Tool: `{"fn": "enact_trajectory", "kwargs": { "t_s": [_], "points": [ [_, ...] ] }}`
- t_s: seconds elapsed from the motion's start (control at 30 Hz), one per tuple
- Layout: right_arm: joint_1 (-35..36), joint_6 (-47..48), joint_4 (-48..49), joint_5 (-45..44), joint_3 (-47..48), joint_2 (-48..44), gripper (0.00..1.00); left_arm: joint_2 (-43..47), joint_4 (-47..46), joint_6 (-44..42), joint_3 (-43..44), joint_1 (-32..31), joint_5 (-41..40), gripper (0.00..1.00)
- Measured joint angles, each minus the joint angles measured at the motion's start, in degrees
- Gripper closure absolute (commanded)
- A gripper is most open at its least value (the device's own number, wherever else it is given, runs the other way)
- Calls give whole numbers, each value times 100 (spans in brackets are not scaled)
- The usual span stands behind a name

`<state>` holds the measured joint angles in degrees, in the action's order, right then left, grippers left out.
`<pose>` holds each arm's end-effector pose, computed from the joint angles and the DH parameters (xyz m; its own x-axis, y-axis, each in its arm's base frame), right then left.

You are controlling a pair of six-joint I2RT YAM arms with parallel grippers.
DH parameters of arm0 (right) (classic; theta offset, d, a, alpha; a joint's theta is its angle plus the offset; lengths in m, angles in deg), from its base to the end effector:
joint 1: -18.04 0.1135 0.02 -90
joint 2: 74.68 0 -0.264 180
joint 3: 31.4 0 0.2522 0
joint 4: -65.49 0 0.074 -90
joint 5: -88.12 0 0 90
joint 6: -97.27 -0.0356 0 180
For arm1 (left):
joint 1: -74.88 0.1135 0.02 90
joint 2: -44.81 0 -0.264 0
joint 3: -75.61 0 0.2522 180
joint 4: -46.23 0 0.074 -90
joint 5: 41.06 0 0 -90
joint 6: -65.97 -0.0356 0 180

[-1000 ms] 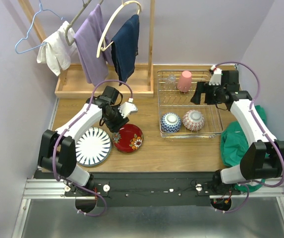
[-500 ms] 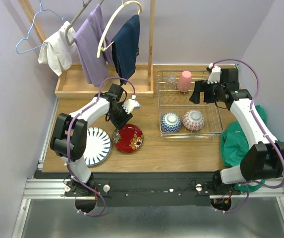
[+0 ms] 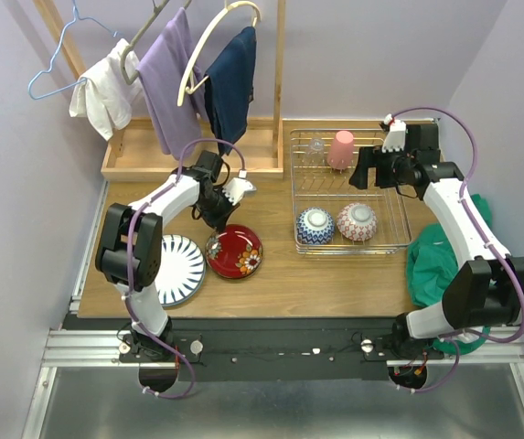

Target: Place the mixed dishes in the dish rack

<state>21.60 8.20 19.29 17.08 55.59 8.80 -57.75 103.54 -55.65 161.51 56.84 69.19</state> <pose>0.3196 0.0315 0.3182 -0.6718 -0.0572 -0.7385 -0.3080 0.9283 0.2083 0.3277 -0.1197 0.1957 -0.5782 0.7056 -0.4096 0.8039 0.5784 -0.1385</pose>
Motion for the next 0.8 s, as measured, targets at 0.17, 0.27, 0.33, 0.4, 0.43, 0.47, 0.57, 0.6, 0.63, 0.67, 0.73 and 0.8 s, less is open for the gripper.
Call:
{"fn": "enact_trajectory", "kwargs": {
  "t_s": [0.17,0.27,0.33,0.4,0.43,0.47,0.57,0.6,0.63,0.67,0.73,0.8],
  "points": [
    [0,0,114,48,-2,0,0,245,144,-7,35,9,22,100],
    [0,2,166,157,-2,0,0,590,243,-35,61,9,39,100],
    [13,11,168,448,2,0,0,833,297,-59,66,9,57,100],
    [68,52,129,789,87,48,2,1054,367,-116,72,9,116,100],
    [138,79,120,968,186,107,4,1161,413,-144,83,9,146,100],
    [249,155,125,1158,295,192,7,1294,457,-170,90,9,188,100],
    [702,638,101,1805,590,490,17,1696,557,-275,90,9,319,100],
    [846,719,92,1941,632,566,18,1862,584,-317,90,9,372,100],
    [1012,874,103,2177,643,638,18,1976,595,-356,90,9,415,100],
    [1121,966,96,2310,643,680,18,2055,597,-378,90,9,448,100],
    [1456,1174,155,2608,625,782,14,2232,623,-402,90,9,575,100],
    [1762,1333,341,2747,505,796,12,2295,680,-417,92,9,680,100]
  ]
}}
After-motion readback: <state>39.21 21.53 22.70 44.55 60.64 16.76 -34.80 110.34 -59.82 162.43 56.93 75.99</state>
